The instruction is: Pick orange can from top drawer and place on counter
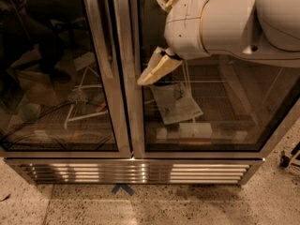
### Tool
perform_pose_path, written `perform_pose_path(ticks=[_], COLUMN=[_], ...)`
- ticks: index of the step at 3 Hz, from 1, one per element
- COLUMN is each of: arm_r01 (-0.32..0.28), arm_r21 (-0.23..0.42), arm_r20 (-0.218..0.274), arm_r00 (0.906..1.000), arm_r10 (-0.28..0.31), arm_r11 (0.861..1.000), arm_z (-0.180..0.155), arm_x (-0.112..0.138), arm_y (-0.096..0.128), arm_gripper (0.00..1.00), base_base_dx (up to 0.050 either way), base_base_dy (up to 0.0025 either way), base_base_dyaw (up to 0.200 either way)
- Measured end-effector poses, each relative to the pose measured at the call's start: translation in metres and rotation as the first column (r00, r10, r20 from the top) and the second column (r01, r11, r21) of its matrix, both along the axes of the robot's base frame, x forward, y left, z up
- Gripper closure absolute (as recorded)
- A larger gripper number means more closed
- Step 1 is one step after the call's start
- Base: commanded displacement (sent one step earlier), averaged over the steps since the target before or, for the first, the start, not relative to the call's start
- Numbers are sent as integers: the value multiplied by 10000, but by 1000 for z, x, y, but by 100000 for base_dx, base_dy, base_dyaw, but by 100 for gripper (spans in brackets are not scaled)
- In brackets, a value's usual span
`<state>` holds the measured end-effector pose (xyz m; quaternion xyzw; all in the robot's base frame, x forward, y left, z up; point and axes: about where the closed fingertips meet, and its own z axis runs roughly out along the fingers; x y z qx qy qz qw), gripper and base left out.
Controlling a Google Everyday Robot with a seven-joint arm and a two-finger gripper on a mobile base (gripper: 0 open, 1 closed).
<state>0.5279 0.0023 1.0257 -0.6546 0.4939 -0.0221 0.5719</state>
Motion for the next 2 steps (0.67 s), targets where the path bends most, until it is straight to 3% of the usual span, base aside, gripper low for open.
perform_pose_path(ticks=[1, 2], arm_r01=[-21, -21], arm_r21=[-37, -30], arm_r20=[317, 312], arm_r00=[9995, 9995], arm_r10=[23, 22], arm_r11=[10000, 10000], arm_z=[-1, 0], arm_x=[7, 7], arm_y=[0, 0], arm_gripper=[0, 0], base_base_dx=[0, 0], base_base_dy=[0, 0], base_base_dyaw=[0, 0])
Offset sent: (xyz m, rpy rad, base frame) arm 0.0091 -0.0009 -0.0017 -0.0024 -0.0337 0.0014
